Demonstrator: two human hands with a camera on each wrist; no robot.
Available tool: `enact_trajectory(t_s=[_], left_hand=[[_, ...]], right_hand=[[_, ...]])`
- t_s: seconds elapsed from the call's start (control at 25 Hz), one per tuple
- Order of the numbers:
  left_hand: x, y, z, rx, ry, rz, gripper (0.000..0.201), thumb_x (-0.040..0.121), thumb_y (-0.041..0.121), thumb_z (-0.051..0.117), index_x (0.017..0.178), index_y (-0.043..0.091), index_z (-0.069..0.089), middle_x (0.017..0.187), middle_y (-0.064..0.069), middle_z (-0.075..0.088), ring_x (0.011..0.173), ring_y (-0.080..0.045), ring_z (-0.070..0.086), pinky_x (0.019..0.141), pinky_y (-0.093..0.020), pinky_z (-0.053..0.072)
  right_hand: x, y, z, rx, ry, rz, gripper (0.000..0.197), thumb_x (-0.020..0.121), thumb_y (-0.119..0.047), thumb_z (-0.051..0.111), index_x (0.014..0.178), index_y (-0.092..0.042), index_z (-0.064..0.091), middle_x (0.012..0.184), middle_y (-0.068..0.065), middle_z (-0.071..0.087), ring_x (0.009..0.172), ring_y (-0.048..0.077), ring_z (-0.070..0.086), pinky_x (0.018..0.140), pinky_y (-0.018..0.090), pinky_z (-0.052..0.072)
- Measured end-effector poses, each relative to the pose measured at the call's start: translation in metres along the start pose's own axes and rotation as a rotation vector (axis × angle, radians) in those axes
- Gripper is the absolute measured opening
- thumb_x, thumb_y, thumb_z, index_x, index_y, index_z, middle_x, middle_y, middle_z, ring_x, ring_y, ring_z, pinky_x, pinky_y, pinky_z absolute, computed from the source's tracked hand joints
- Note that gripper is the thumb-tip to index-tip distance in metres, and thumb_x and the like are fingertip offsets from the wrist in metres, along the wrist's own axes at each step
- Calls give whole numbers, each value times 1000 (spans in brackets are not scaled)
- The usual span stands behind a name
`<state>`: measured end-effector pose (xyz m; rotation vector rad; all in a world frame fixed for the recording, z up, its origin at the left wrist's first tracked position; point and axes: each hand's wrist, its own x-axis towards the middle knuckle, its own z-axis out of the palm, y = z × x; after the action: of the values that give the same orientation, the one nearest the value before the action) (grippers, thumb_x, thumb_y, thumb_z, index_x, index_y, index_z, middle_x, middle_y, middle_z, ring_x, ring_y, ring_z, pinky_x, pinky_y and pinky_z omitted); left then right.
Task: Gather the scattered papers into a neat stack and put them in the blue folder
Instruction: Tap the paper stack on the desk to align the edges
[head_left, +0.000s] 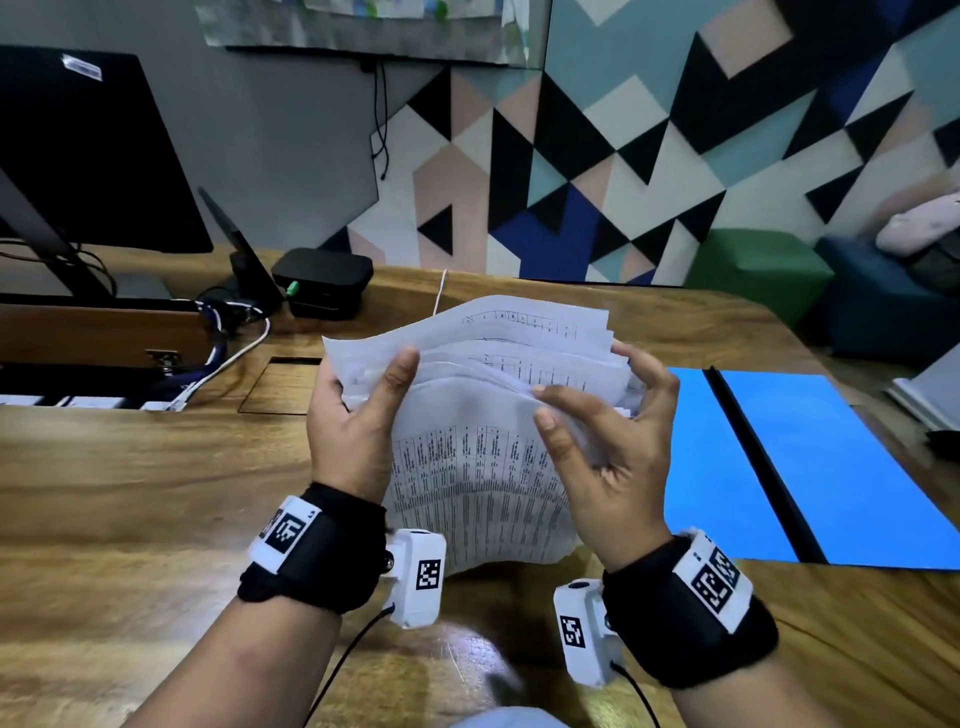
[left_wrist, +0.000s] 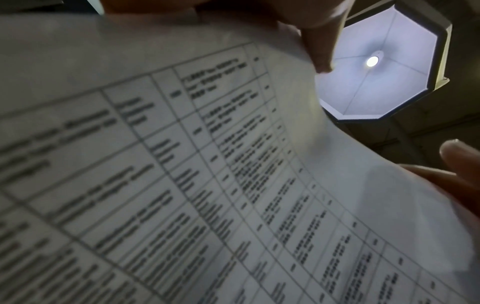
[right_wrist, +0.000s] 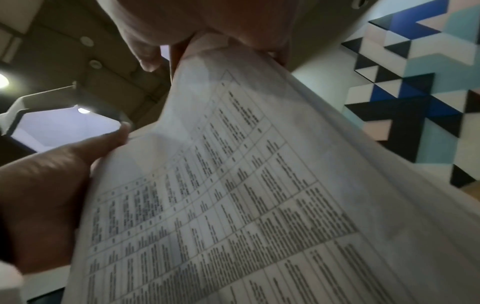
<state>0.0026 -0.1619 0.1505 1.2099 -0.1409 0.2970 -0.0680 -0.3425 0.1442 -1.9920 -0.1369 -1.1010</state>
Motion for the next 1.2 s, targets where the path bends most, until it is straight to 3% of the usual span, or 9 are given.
enact_trajectory(t_s=[0.12, 0.28, 0.44, 0.56, 0.64, 0.76, 1.0, 1.12, 1.2], left_hand=[[0, -1, -2, 32, 27, 2, 22, 77, 17, 72, 97, 21, 62, 86, 7, 74, 81, -9, 69, 72, -26, 56], [-6, 4, 1, -13, 5, 4, 30, 81, 24, 71, 105, 10, 59, 95, -4, 70, 84, -14, 69, 70, -26, 57], [-6, 8, 3, 7, 75, -67, 43, 75, 54, 66, 94, 16, 61, 96, -8, 71, 88, -24, 70, 74, -39, 59], [-3, 8, 2, 32, 76, -80, 46, 75, 59, 60, 87, 15, 59, 90, -14, 65, 84, -27, 64, 79, -46, 55], [-2, 8, 2, 37, 87, -69, 41, 74, 59, 60, 78, 18, 54, 82, -10, 59, 77, -22, 57, 73, -40, 51], [-1, 4, 3, 41, 81, -84, 50, 71, 61, 64, 83, 13, 58, 86, -11, 62, 81, -23, 59, 73, -36, 49], [7, -7, 0, 72, 103, -96, 43, 70, 56, 70, 74, 15, 57, 65, 1, 50, 62, -15, 48, 66, -28, 42], [15, -7, 1, 87, 114, -62, 46, 78, 55, 65, 63, 17, 44, 49, 11, 41, 45, -3, 38, 49, -17, 37], [20, -6, 1, 109, 63, -5, 53, 71, 64, 62, 63, 18, 37, 46, 15, 42, 43, 2, 37, 45, -15, 35]], right_hand=[[1, -5, 1, -28, 41, 11, 36, 85, -36, 62, 119, -25, 63, 129, 11, 36, 128, 11, 39, 107, 27, 35], [16, -10, 1, -41, -25, 138, 66, 88, -44, 54, 145, -40, 21, 135, -23, 33, 118, -22, 34, 94, -1, 30], [27, -8, 6, -74, 137, 153, 24, 95, -30, 50, 112, -18, 63, 102, 3, 58, 84, -13, 48, 75, -3, 33], [24, 0, 7, -23, 266, 192, 13, 95, -21, 47, 87, -13, 55, 88, 5, 52, 79, -7, 45, 71, 8, 35], [22, 3, 6, 61, 272, 222, 9, 93, -20, 44, 94, -17, 53, 94, 7, 53, 84, 5, 49, 76, 19, 40], [14, 2, 6, 30, 131, 151, 22, 94, -22, 47, 106, -19, 65, 110, 7, 47, 103, -4, 45, 88, 8, 36], [9, 3, 2, 184, -43, 202, 69, 70, -69, 59, 127, -32, 47, 120, 5, 41, 117, 5, 45, 98, 9, 36], [6, 18, -6, 290, -161, 324, 109, 49, -43, 87, 138, -39, 22, 123, 2, 49, 117, 8, 52, 101, 18, 42], [3, 36, -7, 363, -287, 554, 95, 51, -16, 90, 132, -23, 41, 118, -3, 62, 107, 1, 61, 102, 25, 47]])
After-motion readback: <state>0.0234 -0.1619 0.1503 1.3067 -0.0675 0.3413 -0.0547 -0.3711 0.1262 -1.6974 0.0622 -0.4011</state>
